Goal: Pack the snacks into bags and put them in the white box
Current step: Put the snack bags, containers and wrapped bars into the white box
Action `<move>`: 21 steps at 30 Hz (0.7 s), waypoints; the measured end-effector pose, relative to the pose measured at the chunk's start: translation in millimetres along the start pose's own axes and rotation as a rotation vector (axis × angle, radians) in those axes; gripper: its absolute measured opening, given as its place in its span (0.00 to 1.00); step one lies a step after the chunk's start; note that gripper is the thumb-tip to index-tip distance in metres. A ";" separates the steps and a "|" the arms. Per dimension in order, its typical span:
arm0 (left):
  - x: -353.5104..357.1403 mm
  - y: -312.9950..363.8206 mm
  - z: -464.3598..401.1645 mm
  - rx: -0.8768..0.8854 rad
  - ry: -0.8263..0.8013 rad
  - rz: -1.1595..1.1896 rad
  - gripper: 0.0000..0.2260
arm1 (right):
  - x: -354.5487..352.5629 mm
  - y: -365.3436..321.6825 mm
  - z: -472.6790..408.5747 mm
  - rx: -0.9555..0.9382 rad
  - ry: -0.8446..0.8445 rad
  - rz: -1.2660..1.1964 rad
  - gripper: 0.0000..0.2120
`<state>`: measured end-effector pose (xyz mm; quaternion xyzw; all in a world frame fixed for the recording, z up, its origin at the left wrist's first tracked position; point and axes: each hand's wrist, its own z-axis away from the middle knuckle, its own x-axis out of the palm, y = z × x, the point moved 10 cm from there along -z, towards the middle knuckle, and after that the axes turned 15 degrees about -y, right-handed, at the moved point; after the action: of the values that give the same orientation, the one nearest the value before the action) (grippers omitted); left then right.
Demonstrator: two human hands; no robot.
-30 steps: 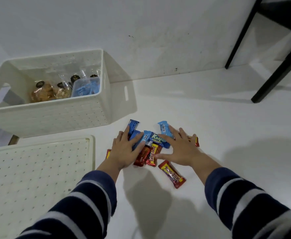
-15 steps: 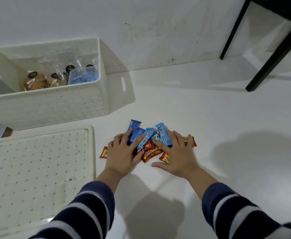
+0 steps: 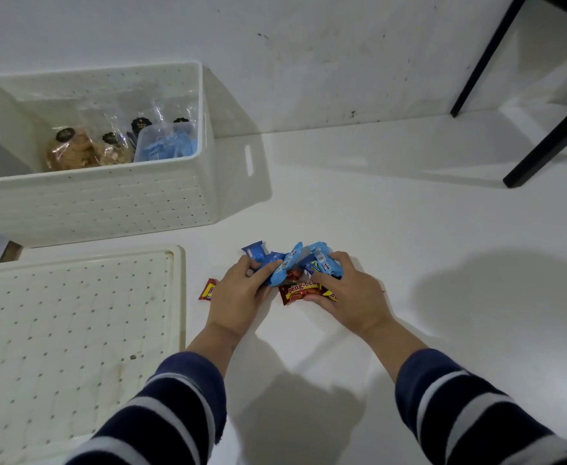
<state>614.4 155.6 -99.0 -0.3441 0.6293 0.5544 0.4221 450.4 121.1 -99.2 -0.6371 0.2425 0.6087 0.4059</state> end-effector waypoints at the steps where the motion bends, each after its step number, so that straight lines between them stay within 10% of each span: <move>1: -1.0 -1.2 -0.5 -0.007 0.008 0.017 0.18 | -0.5 2.0 -0.1 -0.002 0.006 -0.008 0.20; 21: -17.3 -1.9 12.0 -0.080 0.059 -0.187 0.17 | -12.4 1.9 5.4 -0.038 0.177 0.013 0.19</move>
<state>625.0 166.5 -84.3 -0.4342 0.5839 0.5268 0.4394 443.9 122.1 -87.1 -0.6942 0.2700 0.5574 0.3668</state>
